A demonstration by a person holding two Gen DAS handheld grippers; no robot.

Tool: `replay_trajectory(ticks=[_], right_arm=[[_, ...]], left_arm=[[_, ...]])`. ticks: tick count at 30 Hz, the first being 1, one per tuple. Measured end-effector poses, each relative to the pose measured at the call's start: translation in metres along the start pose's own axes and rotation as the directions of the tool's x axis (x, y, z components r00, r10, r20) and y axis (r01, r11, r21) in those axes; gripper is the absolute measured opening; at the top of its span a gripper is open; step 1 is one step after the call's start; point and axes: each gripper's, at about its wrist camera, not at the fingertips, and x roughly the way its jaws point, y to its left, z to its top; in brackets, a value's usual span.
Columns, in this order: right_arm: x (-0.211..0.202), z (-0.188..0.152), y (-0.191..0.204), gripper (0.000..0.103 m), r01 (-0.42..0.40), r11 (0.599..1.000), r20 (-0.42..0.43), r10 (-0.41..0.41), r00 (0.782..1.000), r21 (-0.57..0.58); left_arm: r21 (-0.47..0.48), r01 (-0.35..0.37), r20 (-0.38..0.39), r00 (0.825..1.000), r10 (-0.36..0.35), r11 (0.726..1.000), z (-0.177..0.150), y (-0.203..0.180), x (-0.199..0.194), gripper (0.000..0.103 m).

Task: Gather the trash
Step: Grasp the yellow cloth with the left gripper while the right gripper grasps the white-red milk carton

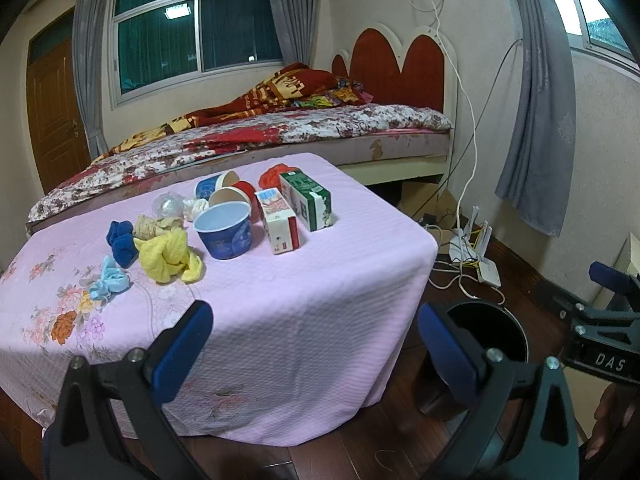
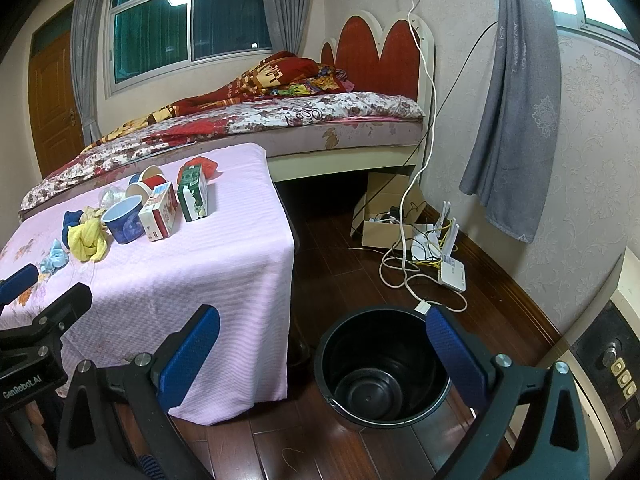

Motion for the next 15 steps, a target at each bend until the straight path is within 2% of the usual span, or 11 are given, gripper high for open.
replay_trajectory(ticks=[4, 7, 15], right_arm=[[0.001, 0.000, -0.005, 0.103, -0.026, 1.000, -0.007, 0.026, 1.000, 0.012], [0.008, -0.005, 0.006, 0.103, -0.027, 1.000, -0.016, 0.028, 0.999, 0.004], [0.032, 0.010, 0.032, 0.103, -0.100, 0.994, -0.056, 0.098, 0.994, -0.043]], left_arm=[[-0.004, -0.007, -0.002, 1.000, 0.007, 1.000, 0.001, 0.002, 0.002, 0.103], [-0.008, -0.025, -0.004, 1.000, 0.025, 1.000, 0.003, 0.007, 0.004, 0.103], [-0.047, -0.102, -0.005, 0.995, 0.102, 0.994, 0.017, 0.049, 0.015, 0.103]])
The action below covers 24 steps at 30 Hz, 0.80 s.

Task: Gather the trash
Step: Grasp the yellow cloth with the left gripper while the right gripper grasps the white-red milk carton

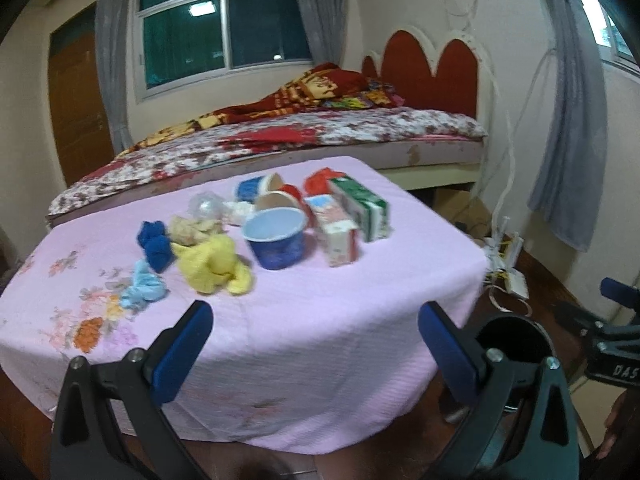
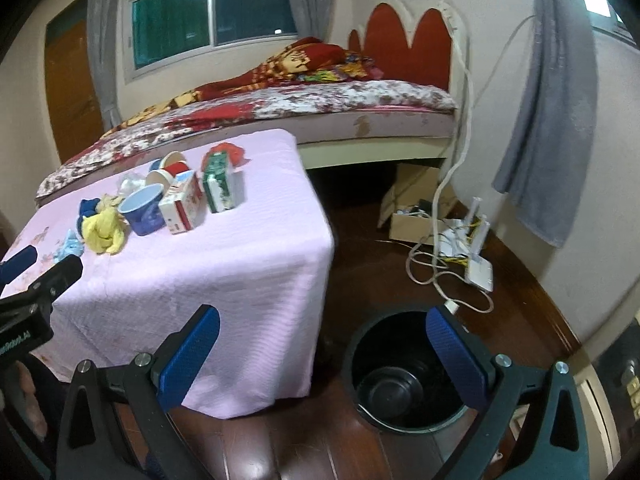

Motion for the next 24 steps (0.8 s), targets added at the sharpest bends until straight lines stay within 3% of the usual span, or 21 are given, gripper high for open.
replay_trajectory(ticks=[6, 11, 14, 18, 24], right_arm=[[0.023, 0.022, 0.033, 0.103, -0.025, 0.998, 0.010, 0.026, 1.000, -0.062], [0.053, 0.036, 0.065, 0.103, -0.110, 0.989, -0.025, 0.108, 0.994, -0.097], [0.077, 0.045, 0.095, 0.102, -0.147, 0.977, -0.038, 0.142, 0.989, -0.156], [0.105, 0.057, 0.124, 0.087, -0.195, 0.966, -0.053, 0.189, 0.981, -0.167], [0.147, 0.071, 0.161, 0.071, -0.235, 0.954, -0.081, 0.223, 0.971, -0.186]], left_arm=[[-0.069, -0.054, -0.010, 0.999, 0.053, 0.996, 0.002, 0.047, 0.015, 0.103], [-0.127, -0.083, -0.034, 0.996, 0.079, 0.988, 0.000, 0.086, 0.030, 0.102], [-0.143, -0.100, -0.050, 0.994, 0.094, 0.985, -0.002, 0.104, 0.043, 0.095], [-0.170, -0.100, -0.072, 0.993, 0.088, 0.980, -0.001, 0.120, 0.065, 0.088], [-0.172, -0.082, -0.081, 0.994, 0.069, 0.982, 0.007, 0.126, 0.097, 0.084]])
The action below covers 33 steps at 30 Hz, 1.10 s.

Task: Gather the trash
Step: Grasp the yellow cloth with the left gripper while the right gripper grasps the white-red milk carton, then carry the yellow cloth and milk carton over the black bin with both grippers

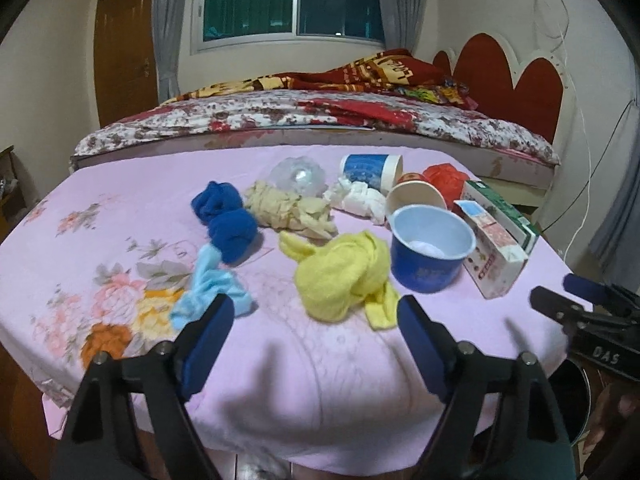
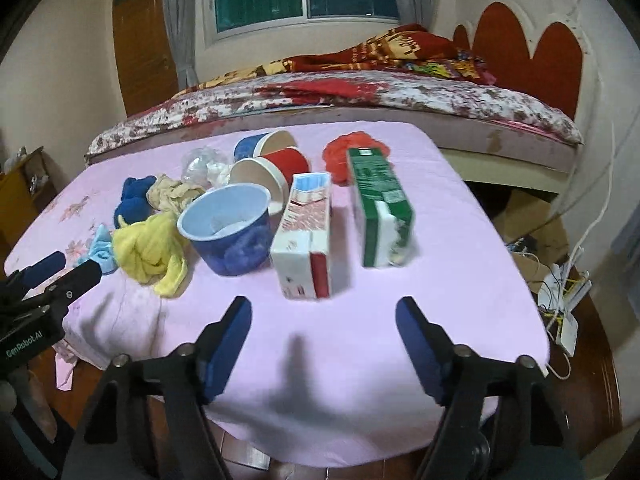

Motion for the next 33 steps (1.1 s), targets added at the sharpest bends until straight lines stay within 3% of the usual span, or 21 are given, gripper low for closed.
replay_trajectory(ticks=[8, 15, 17, 19, 21, 33], right_arm=[[0.038, 0.016, 0.005, 0.069, -0.011, 1.000, -0.011, 0.011, 1.000, -0.012], [0.058, 0.023, 0.003, 0.053, -0.028, 1.000, -0.028, 0.028, 0.999, -0.012], [0.061, 0.023, 0.005, 0.039, -0.045, 0.999, -0.035, 0.044, 0.998, -0.017], [0.060, 0.022, 0.007, 0.039, -0.035, 0.999, -0.032, 0.034, 0.999, -0.025], [0.056, 0.021, 0.008, 0.038, -0.042, 0.999, -0.020, 0.041, 0.999, -0.025], [-0.011, 0.004, 0.000, 0.038, -0.049, 0.997, 0.057, 0.052, 0.997, -0.058]], left_arm=[[0.001, 0.024, -0.020, 1.000, -0.024, 1.000, 0.010, -0.008, 0.036, 0.083], [0.001, 0.028, -0.035, 0.999, -0.028, 1.000, 0.015, -0.010, 0.058, 0.083], [0.009, 0.036, -0.040, 0.999, -0.036, 0.999, 0.016, -0.011, 0.061, 0.073], [0.011, 0.053, -0.047, 0.997, -0.053, 0.999, 0.016, -0.011, 0.061, 0.050], [0.020, 0.054, -0.033, 0.998, -0.053, 0.998, 0.017, -0.013, 0.057, 0.041], [0.030, 0.088, 0.018, 0.996, -0.088, 0.996, 0.011, -0.022, 0.008, 0.037]])
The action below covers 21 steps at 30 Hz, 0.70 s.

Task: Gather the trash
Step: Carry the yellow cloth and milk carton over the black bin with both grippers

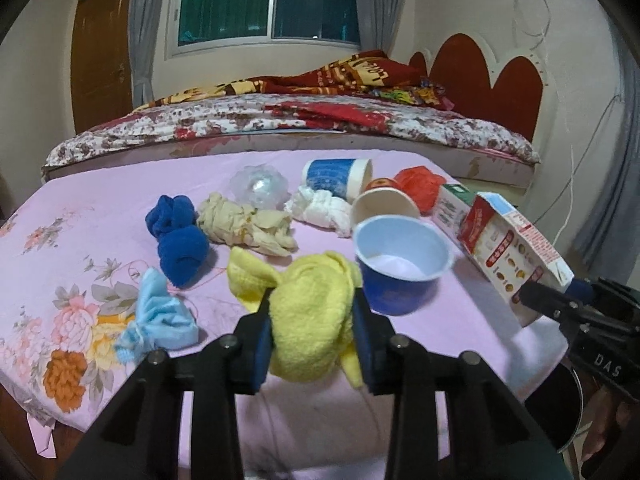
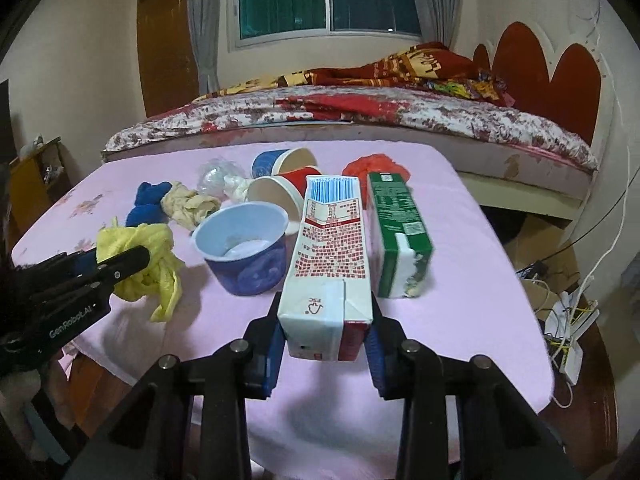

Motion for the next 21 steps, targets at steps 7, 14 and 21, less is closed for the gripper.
replay_trajectory(ticks=[7, 14, 21], right_arm=[[-0.047, -0.013, -0.026, 0.038, 0.022, 1.000, 0.029, -0.023, 0.999, 0.020], [-0.093, -0.032, -0.078, 0.038, 0.110, 0.991, 0.043, -0.113, 0.993, 0.072], [-0.123, -0.060, -0.125, 0.038, 0.179, 0.972, 0.024, -0.185, 0.982, 0.155]], left_arm=[[0.036, 0.053, 0.012, 0.999, -0.053, 0.998, -0.001, -0.027, -0.024, 0.037], [0.114, 0.144, 0.009, 0.989, -0.146, 0.983, -0.004, -0.075, -0.036, 0.037], [0.193, 0.240, -0.011, 0.970, -0.242, 0.951, -0.011, -0.130, -0.045, 0.037]])
